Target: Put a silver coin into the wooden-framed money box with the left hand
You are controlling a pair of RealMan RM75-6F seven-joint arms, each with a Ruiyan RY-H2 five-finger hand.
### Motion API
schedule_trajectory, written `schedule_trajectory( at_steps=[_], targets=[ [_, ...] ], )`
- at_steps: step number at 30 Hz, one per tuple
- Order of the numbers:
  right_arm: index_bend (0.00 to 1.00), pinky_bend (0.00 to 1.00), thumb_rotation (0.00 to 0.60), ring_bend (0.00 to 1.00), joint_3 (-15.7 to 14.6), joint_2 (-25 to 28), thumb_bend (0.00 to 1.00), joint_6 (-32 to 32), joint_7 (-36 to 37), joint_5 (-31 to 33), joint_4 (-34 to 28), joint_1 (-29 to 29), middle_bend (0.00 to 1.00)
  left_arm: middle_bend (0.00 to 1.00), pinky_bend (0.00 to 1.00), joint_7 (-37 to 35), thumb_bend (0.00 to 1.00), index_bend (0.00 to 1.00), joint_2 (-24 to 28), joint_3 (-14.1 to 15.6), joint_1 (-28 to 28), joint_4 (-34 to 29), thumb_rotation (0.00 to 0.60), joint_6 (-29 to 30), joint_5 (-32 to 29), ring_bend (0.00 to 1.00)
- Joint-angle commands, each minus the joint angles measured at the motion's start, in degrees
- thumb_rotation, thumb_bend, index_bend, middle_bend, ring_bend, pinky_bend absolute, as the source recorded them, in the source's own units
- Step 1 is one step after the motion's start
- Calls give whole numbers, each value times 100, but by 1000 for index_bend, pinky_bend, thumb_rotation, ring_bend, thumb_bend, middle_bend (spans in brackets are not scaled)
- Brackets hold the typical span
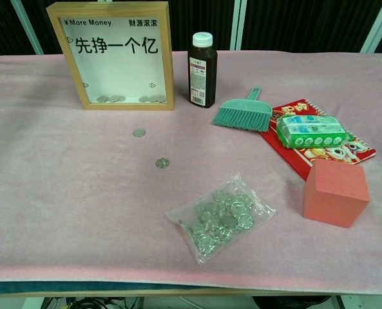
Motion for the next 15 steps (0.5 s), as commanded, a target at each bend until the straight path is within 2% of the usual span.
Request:
schedule_trajectory(
  at_steps=[1, 15],
  targets=[
    [152, 159, 600, 97, 4, 3, 174, -9, 15, 11, 0, 2, 17, 140, 0, -142, 490, 627, -132, 122, -69, 158, 600, -79, 60, 0],
    [152, 159, 600, 97, 1, 29, 174, -40, 47, 25, -12, 7, 17, 140, 0, -338, 490, 627, -356, 392, -194, 470, 600, -128, 90, 0]
  ],
)
